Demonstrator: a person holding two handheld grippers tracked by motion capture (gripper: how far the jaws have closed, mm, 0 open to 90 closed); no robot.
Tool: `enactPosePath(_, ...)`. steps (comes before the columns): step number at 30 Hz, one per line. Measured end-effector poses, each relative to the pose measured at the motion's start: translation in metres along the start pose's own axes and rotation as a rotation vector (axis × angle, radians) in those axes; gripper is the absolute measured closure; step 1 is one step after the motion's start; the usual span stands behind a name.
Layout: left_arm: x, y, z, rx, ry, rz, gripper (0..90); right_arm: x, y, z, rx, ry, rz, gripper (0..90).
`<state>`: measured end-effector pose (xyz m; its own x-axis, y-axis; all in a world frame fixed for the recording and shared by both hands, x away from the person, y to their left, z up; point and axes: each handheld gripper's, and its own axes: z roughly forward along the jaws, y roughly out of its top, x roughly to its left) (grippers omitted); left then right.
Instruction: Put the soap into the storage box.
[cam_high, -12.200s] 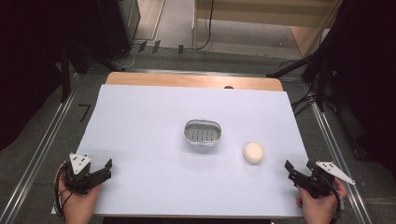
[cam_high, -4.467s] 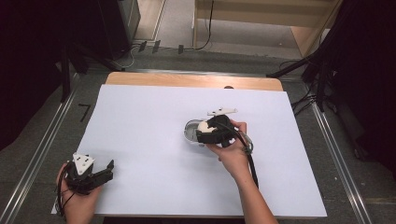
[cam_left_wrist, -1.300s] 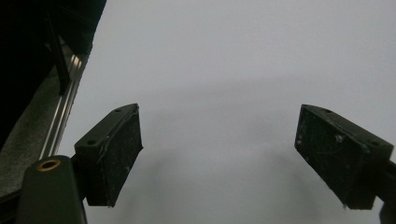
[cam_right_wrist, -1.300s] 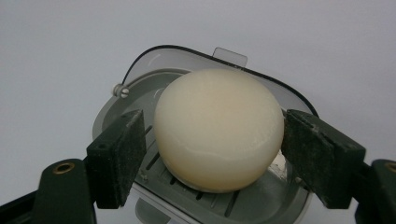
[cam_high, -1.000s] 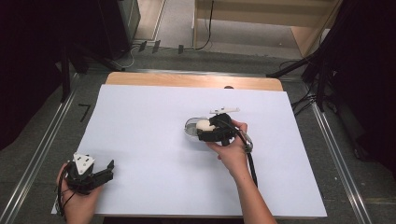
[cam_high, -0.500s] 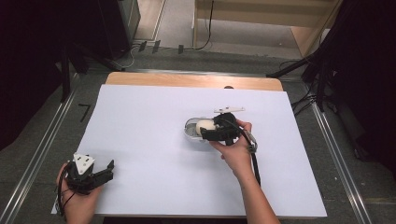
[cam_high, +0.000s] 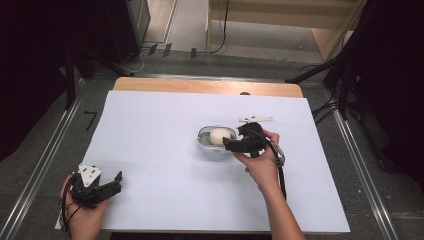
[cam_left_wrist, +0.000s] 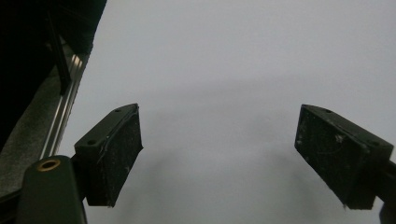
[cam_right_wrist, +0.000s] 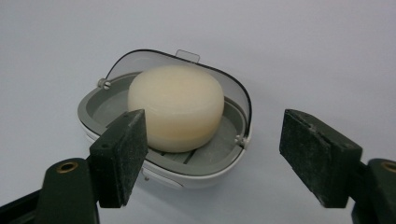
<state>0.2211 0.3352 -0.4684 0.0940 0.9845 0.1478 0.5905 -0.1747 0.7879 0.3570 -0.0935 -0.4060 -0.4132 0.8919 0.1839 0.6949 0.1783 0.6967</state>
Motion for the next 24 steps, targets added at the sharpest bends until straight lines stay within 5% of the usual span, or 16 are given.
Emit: enactPosePath(24, 0.001, 0.000, -0.001, -0.004, 0.001, -0.006, 15.7, -0.047, -0.042, -0.020, -0.012, -0.025, 0.053, 16.8)
